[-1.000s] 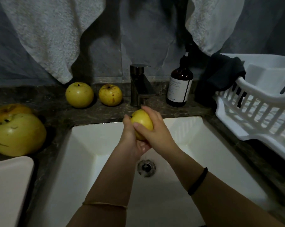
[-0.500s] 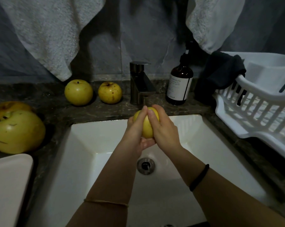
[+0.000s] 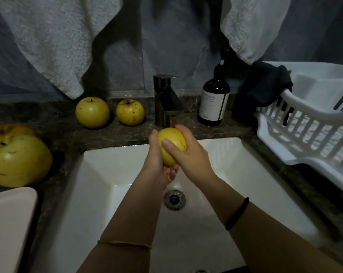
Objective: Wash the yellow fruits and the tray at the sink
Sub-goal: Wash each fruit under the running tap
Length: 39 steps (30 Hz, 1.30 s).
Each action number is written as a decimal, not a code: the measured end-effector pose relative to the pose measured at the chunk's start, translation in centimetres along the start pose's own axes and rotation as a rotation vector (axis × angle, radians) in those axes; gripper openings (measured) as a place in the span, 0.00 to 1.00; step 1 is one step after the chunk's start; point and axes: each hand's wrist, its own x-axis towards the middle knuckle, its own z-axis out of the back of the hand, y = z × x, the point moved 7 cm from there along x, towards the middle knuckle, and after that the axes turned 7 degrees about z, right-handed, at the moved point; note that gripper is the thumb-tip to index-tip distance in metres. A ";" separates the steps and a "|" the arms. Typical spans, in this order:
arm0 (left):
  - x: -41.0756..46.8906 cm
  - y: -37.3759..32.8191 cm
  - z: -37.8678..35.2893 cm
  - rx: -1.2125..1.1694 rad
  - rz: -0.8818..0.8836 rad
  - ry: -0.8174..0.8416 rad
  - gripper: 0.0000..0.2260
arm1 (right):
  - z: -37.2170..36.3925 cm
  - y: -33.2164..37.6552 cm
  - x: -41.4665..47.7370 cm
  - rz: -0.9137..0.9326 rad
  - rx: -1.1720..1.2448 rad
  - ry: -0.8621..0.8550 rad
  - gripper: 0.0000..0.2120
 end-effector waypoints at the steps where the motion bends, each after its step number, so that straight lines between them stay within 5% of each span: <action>1: 0.0 -0.1 0.0 0.013 -0.006 0.007 0.33 | 0.1 -0.1 0.0 -0.002 0.001 0.000 0.26; 11: -0.1 0.0 -0.3 0.080 0.002 0.012 0.32 | 0.5 0.0 0.0 -0.033 0.094 -0.085 0.18; 16: 0.2 -0.2 0.0 0.216 -0.031 -0.038 0.34 | 0.6 -0.7 0.3 -0.084 0.197 -0.103 0.06; 28: 0.2 -1.1 -0.8 0.544 -0.192 -0.115 0.27 | 1.3 -1.3 1.0 -0.116 0.355 -0.079 0.05; 31: 0.2 -1.2 -0.6 0.532 -0.199 -0.124 0.26 | 1.2 -1.2 1.0 -0.095 0.304 -0.070 0.11; 39: 0.2 -1.4 -0.3 0.505 -0.234 -0.176 0.27 | 0.7 -1.3 1.1 -0.092 0.231 -0.044 0.07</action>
